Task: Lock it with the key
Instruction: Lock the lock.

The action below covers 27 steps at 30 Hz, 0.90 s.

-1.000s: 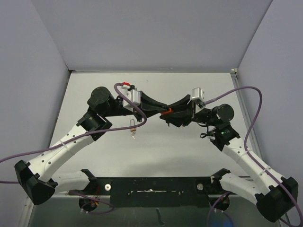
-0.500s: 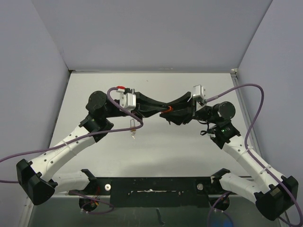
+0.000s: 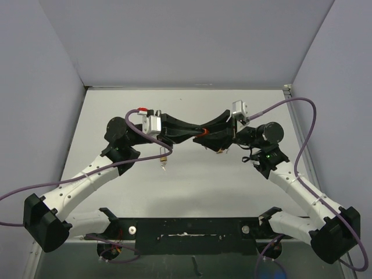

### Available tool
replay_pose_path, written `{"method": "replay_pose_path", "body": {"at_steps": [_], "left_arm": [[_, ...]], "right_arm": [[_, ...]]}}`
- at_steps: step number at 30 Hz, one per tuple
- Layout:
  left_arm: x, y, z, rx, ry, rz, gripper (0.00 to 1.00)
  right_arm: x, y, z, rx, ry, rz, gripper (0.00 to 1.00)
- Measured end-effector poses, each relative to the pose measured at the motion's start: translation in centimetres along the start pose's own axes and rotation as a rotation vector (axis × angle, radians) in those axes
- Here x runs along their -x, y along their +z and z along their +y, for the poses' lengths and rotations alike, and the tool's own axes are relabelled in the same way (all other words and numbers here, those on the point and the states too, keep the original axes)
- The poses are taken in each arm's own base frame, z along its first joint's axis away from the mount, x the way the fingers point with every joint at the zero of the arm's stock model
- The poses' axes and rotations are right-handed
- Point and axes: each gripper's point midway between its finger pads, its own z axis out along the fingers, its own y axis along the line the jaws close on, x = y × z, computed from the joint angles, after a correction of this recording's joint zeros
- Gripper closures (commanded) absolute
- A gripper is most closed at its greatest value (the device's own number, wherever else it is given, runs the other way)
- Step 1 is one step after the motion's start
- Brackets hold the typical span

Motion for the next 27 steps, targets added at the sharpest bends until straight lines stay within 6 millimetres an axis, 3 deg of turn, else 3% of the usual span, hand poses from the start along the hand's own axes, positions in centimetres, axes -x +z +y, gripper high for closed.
{"method": "replay_pose_path", "body": {"at_steps": [13, 22, 27], "left_arm": [[2.7, 0.6, 0.3, -0.013, 0.07, -0.049, 1.0], [2.4, 0.0, 0.3, -0.028, 0.045, -0.035, 1.0], [1.0, -1.1, 0.0, -0.01, -0.08, 0.012, 1.0]], "right_arm": [[3.1, 2.0, 0.8, 0.051, -0.065, -0.019, 1.0], [2.1, 2.4, 0.7, 0.032, -0.06, 0.015, 1.0], [0.8, 2.8, 1.3, 0.021, -0.04, 0.048, 1.0]]}}
